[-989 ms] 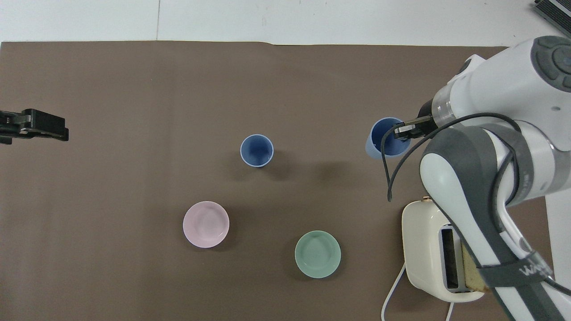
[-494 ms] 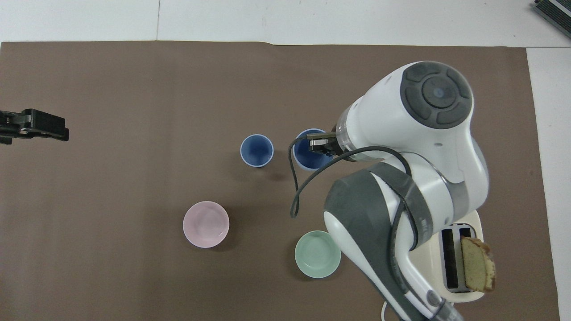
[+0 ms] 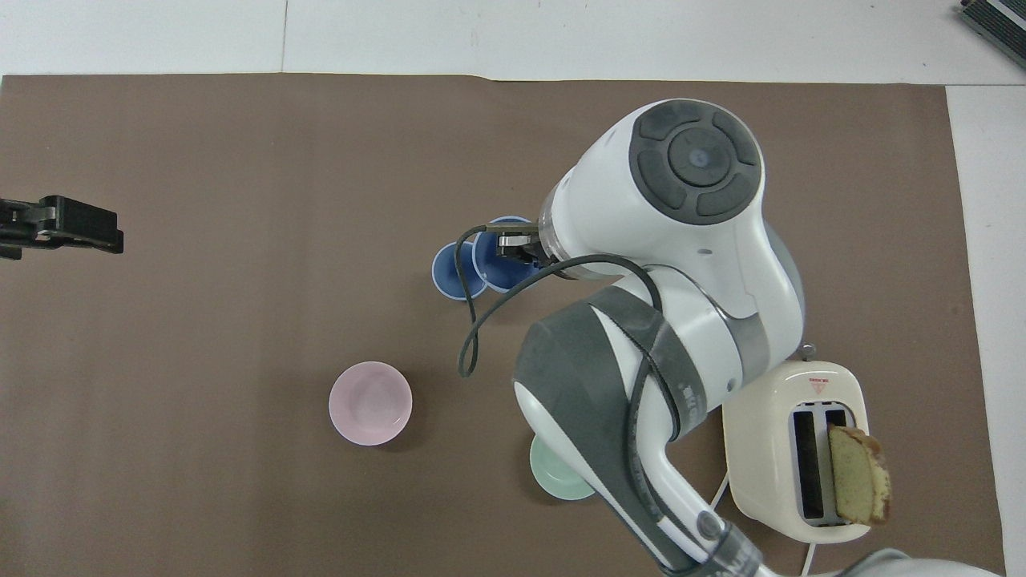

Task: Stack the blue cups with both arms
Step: 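Lift the held blue cup and carry it over the center cup, then lower the held cup into the center blue cup and open the right gripper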

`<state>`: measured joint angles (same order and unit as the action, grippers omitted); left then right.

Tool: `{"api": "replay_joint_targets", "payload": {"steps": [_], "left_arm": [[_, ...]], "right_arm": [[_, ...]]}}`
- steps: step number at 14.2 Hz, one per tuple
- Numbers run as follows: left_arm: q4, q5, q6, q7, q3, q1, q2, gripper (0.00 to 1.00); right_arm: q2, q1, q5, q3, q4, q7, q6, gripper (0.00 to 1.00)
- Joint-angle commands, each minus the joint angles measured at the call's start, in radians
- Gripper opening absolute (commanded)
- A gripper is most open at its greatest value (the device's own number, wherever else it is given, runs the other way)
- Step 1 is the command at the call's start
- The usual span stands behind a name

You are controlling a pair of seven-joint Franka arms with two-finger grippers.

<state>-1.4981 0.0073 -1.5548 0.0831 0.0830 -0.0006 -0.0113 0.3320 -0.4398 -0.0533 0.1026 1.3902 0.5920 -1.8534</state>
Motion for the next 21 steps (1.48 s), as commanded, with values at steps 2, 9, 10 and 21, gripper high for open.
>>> {"api": "replay_joint_targets", "payload": {"steps": [2, 9, 10, 21], "left_arm": [[-0.007, 0.007, 0.012, -0.009, 0.004, 0.01, 0.011, 1.0], [-0.007, 0.007, 0.012, -0.009, 0.004, 0.01, 0.011, 1.0], [-0.007, 0.007, 0.013, -0.009, 0.004, 0.01, 0.011, 1.0], [-0.007, 0.007, 0.012, -0.009, 0.004, 0.01, 0.011, 1.0]], "right_arm": [[0.09, -0.031, 0.043, 0.005, -0.102, 0.058, -0.004, 0.0], [0.139, -0.059, 0.044, 0.002, -0.102, 0.086, -0.061, 0.0], [0.14, -0.059, 0.044, 0.002, -0.102, 0.089, -0.063, 0.0], [0.156, -0.057, 0.07, 0.005, -0.083, 0.089, -0.098, 0.0]]}}
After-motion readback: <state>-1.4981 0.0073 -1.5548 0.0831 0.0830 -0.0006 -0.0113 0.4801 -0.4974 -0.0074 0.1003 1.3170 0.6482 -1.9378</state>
